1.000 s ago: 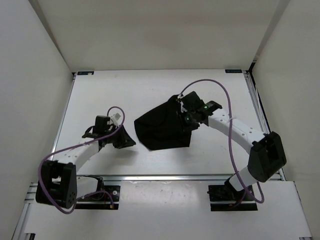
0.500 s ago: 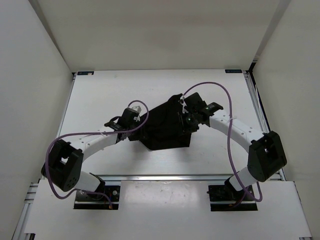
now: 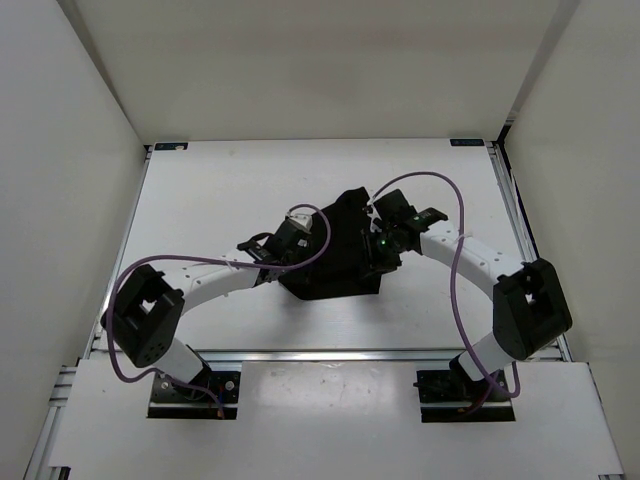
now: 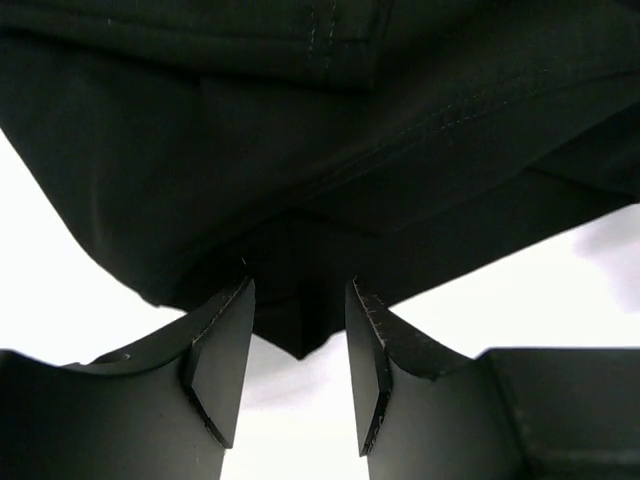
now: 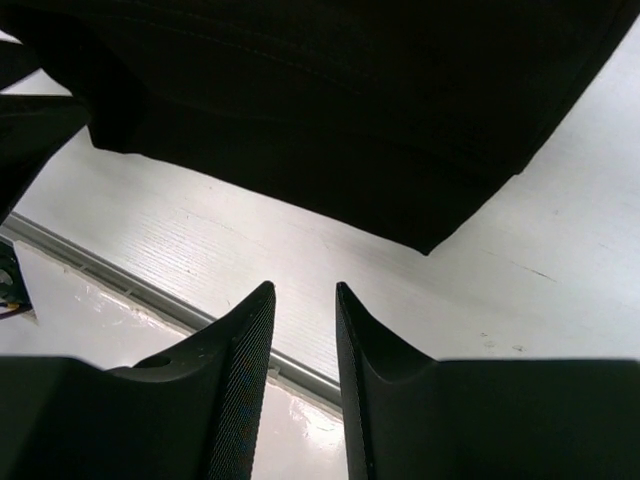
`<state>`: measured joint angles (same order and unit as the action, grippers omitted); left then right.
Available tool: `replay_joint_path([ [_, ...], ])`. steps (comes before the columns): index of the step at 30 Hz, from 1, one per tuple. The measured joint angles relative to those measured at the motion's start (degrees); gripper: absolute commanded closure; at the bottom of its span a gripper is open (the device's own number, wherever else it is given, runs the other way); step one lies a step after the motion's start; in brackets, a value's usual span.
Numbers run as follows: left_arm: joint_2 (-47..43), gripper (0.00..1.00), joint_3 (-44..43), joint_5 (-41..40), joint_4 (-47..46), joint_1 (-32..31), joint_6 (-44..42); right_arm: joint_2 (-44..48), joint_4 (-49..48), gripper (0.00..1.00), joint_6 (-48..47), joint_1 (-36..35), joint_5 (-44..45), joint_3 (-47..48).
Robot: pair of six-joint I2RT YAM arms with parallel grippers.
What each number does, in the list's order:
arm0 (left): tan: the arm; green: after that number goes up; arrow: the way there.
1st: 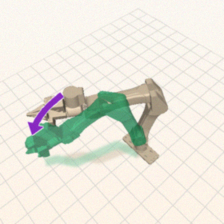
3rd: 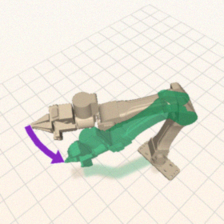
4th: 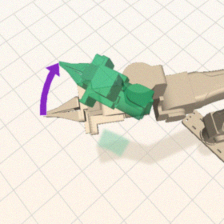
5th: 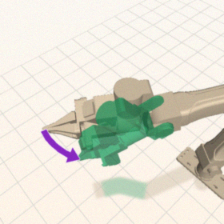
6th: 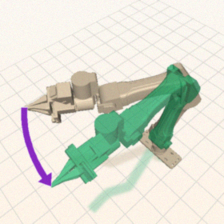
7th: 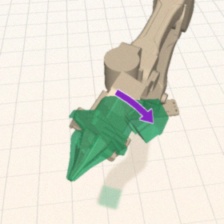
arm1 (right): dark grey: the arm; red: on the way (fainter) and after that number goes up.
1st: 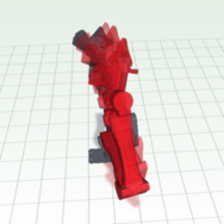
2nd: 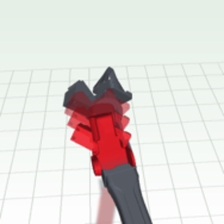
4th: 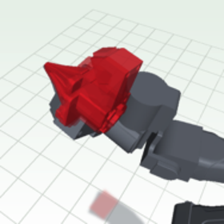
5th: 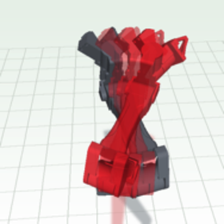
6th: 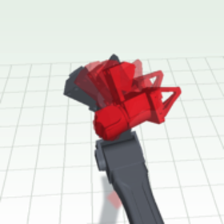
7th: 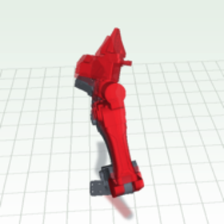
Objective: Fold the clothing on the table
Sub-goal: Flatten the skirt out
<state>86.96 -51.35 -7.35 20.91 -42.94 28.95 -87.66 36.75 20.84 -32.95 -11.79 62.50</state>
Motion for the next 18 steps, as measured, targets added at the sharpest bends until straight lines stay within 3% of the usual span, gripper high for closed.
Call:
replay_joint_path([
  [14,5.7,0.49,-2.8,-6.3,1.1,-3.8,-8.7,-1.0,-0.1,0.64,1.3,1.5,-2.2,-0.2],
  [18,6.4,0.67,-2.8,-7.5,1.1,-3.8,-10.0,-1.0,-0.2,0.64,1.6,1.8,-2.4,-0.4],
])
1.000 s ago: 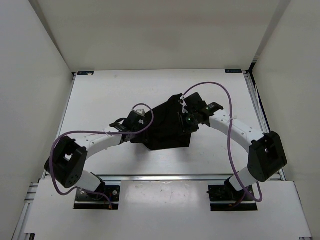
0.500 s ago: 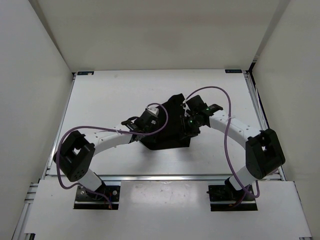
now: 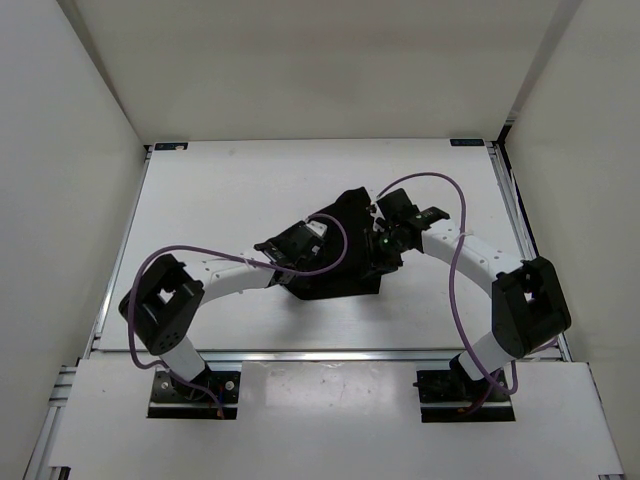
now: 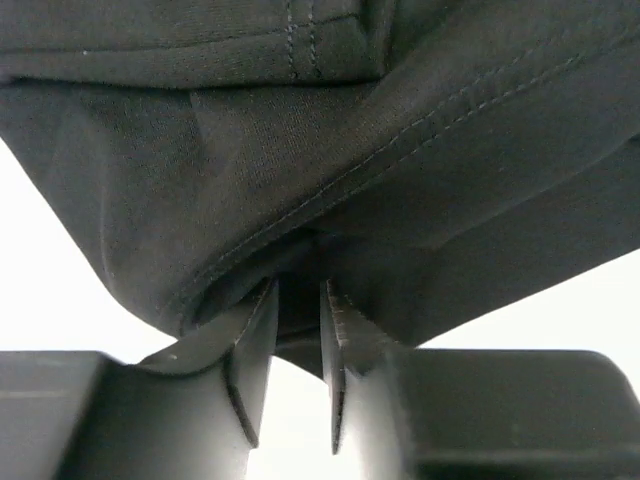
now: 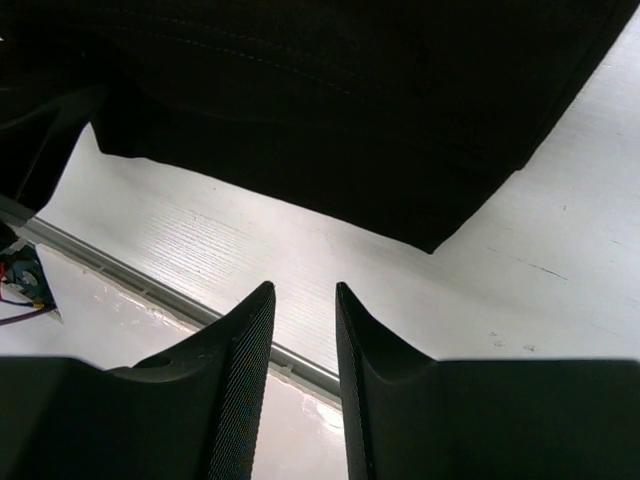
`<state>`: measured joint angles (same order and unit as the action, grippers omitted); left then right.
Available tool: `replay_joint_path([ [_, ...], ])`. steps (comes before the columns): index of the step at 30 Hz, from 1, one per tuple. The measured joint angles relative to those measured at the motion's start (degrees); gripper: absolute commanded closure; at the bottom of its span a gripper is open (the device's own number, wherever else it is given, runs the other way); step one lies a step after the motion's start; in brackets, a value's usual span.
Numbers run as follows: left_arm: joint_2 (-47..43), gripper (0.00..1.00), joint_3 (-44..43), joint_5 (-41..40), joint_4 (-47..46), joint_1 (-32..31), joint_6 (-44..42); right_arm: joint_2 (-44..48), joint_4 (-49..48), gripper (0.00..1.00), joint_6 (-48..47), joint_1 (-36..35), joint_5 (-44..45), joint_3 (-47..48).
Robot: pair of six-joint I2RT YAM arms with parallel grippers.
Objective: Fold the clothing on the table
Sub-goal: Flatten the skirt out
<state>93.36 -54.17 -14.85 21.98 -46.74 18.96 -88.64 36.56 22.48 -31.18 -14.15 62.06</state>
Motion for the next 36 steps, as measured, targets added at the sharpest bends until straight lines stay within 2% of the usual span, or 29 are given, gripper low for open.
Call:
replay_joint_path([
  [2,0.6,0.74,0.0,-0.2,0.0,0.1,-0.8,0.0,-0.1,0.64,0.1,0.0,0.0,0.0],
  [4,1.3,0.92,0.0,-0.2,-0.1,0.1,-1.1,0.0,-0.1,0.64,0.2,0.0,0.0,0.0],
  [6,2.0,1.0,0.0,-0.2,0.0,0.2,-1.6,0.0,-0.2,0.65,0.3,0.0,0.0,0.0],
  [15,-0.8,1.0,0.1,1.1,1.2,2.2,-2.0,0.0,-0.6,0.65,1.4,-0.1,-0.5,0.0],
  [19,-6.4,1.0,0.0,2.2,2.4,3.5,-1.4,0.0,-0.8,0.66,1.6,-0.9,-0.7,0.0],
  [24,-17.4,1.0,0.2,3.8,3.6,5.5,0.8,-1.6,-1.9,0.66,2.0,-1.3,-1.8,0.0],
  [30,-28.6,1.0,2.8,6.8,3.6,9.2,4.0,-9.9,-2.5,0.7,1.7,-0.8,-2.8,1.7],
  [36,-33.0,1.0,7.6,10.5,5.3,12.0,6.4,-18.1,-3.4,0.7,1.3,2.2,-3.0,4.6],
])
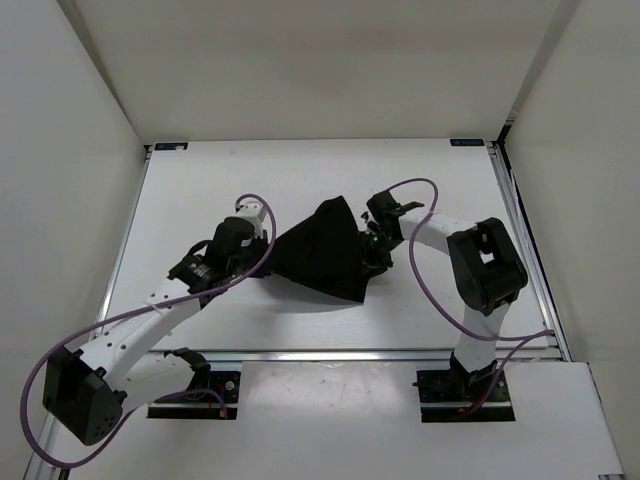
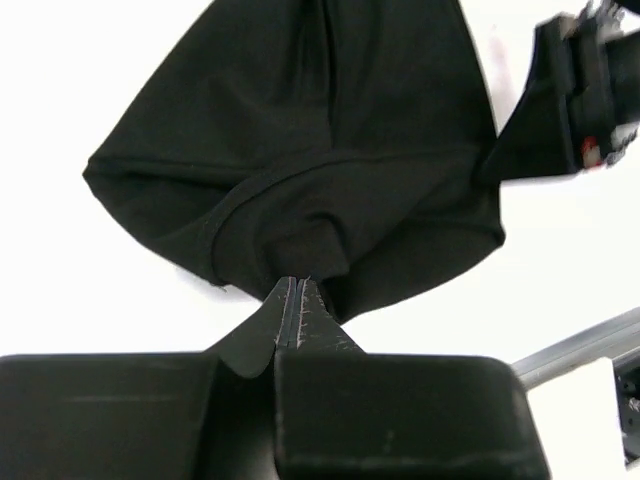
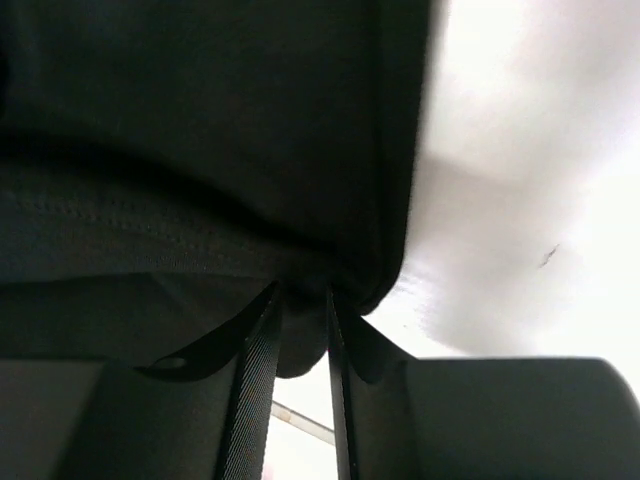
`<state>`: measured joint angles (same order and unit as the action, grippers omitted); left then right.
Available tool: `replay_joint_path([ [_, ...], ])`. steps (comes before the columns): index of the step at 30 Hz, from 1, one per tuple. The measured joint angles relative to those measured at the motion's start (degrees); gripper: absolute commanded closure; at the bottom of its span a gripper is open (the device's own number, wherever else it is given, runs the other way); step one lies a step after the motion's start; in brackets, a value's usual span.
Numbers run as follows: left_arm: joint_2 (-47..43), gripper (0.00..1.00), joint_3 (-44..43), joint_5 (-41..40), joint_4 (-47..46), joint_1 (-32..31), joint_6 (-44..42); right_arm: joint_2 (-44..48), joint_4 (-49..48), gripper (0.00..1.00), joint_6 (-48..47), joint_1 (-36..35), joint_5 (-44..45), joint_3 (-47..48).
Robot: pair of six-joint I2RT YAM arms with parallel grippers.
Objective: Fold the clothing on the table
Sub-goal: Flatten the skirt out
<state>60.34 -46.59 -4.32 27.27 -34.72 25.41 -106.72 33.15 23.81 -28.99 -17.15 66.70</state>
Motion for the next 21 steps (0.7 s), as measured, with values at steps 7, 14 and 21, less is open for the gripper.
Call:
replay_joint_path([
  [7,-6.2,1.0,3.7,5.0,2.8,3.8,2.4,-2.3,-0.6,0.71,-0.9,1.8,1.4,3.5],
  [14,-14.5,1.0,7.8,14.7,5.0,8.3,4.2,-2.4,-0.3,0.71,-1.6,2.3,1.8,3.5],
  [21,-16.0,0.88,9.4,22.1,9.6,6.3,4.2,-2.4,0.5,0.71,-1.8,3.0,2.0,3.8],
])
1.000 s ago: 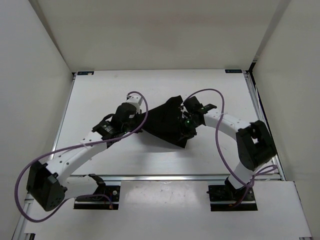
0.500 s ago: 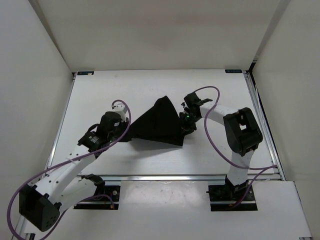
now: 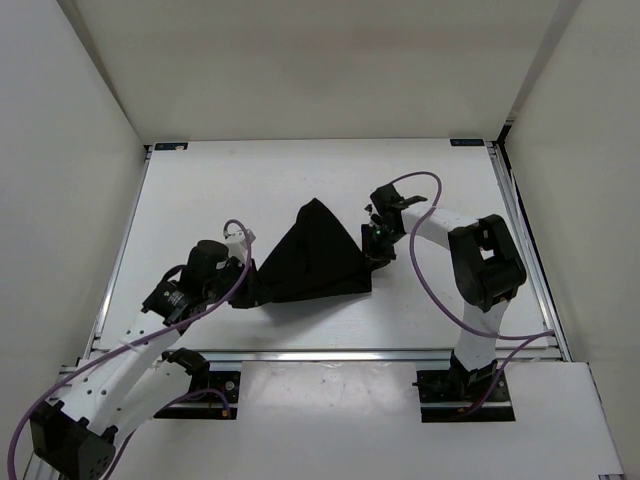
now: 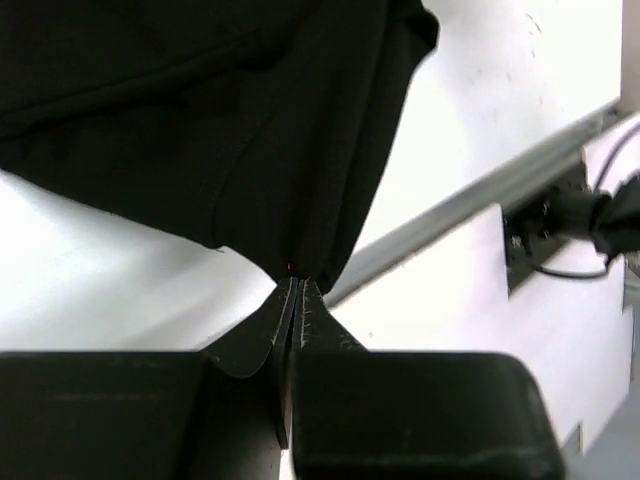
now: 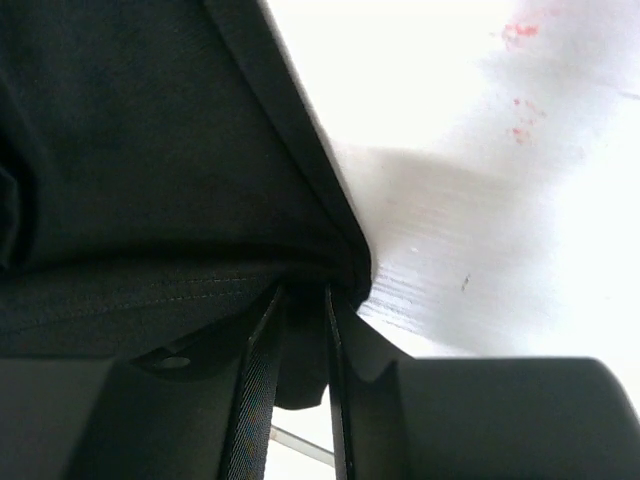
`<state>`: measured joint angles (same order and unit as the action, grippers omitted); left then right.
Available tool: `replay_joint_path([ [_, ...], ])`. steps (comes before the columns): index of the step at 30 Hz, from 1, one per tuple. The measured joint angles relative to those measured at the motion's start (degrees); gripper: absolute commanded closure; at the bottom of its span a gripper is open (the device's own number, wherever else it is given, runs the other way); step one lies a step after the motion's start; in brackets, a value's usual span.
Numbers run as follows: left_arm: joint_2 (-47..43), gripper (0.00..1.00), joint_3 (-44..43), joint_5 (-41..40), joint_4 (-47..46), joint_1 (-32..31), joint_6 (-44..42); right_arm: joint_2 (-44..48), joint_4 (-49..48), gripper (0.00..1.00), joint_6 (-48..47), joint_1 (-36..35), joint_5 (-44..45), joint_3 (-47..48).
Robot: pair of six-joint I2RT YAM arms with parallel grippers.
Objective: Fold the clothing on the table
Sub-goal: Flatten the skirt out
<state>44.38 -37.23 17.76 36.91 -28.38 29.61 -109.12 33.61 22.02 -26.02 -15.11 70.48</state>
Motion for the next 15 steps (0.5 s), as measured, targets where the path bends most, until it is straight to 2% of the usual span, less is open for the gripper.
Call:
replay_joint_path([
  [3,0.8,0.85,-1.1,2.4,1.2,-0.5,0.0,0.8,1.8,0.71,-0.2,-0.7,1.5,0.4],
  [6,3.1,0.85,-4.1,4.5,1.4,-0.9,0.5,3.4,4.8,0.71,-0.7,-2.2,4.6,1.1],
  [11,6.4,0.84,-8.9,7.3,-1.2,-3.5,2.1,9.7,8.8,0.69,-1.2,-4.4,6.9,6.1],
  [15,7.8,0.89,-10.5,10.9,-3.1,-3.8,2.3,11.6,8.8,0.67,-1.7,-5.3,4.9,10.8],
])
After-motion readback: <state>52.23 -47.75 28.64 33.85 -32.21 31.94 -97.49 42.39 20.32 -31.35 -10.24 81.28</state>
